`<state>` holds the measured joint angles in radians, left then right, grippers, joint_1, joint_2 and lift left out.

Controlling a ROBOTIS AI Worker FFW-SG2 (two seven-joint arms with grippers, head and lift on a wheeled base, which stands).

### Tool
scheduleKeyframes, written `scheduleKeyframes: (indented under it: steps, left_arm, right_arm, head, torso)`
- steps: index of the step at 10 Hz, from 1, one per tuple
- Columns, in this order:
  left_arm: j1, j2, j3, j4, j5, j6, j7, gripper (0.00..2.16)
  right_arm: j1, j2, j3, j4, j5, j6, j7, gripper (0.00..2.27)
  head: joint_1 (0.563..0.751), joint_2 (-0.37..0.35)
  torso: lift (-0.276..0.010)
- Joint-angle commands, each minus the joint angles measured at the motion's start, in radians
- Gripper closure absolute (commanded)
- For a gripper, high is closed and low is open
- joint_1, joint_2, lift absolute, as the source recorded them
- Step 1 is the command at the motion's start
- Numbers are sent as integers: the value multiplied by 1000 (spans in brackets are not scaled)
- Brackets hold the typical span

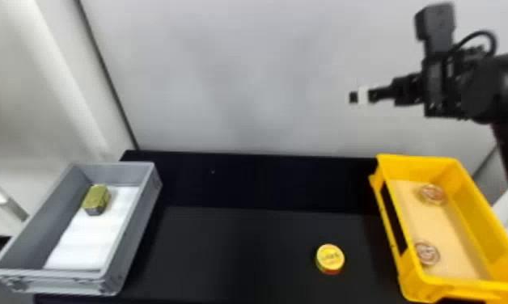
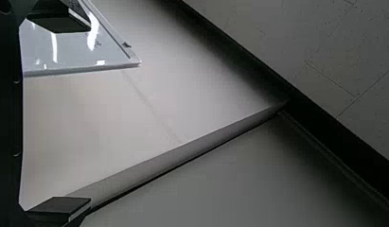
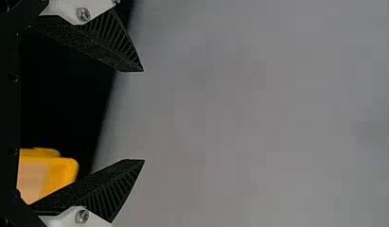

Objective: Pick up the round yellow can and place it in the yellow rectangular box

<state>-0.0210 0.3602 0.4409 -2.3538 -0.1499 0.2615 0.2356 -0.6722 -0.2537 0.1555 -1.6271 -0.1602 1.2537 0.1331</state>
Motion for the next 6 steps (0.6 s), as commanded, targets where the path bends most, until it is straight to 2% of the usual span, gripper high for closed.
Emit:
scheduleKeyframes:
  steps: [1, 3, 5, 6]
  left_arm:
    - [1, -9, -2, 18, 10, -2, -5, -2]
    - [0, -9, -10, 34, 15, -1, -7, -2]
    - [-2, -15, -13, 51, 20, -1, -7, -2]
    - [-7, -15, -16, 57, 21, -2, -7, -2]
  right_arm:
    - [54, 27, 39, 23, -2, 78, 37, 90]
    - [95, 31, 53, 10, -8, 164, 91, 81]
    - [177, 60, 29, -14, -19, 207, 109, 82]
    - [221, 60, 16, -48, -19, 240, 109, 82]
  head:
    - [694, 54]
    - [694, 54]
    - [694, 54]
    - [694, 54]
  torso:
    - [-3]
    - [-3]
    - [-3]
    - [-3]
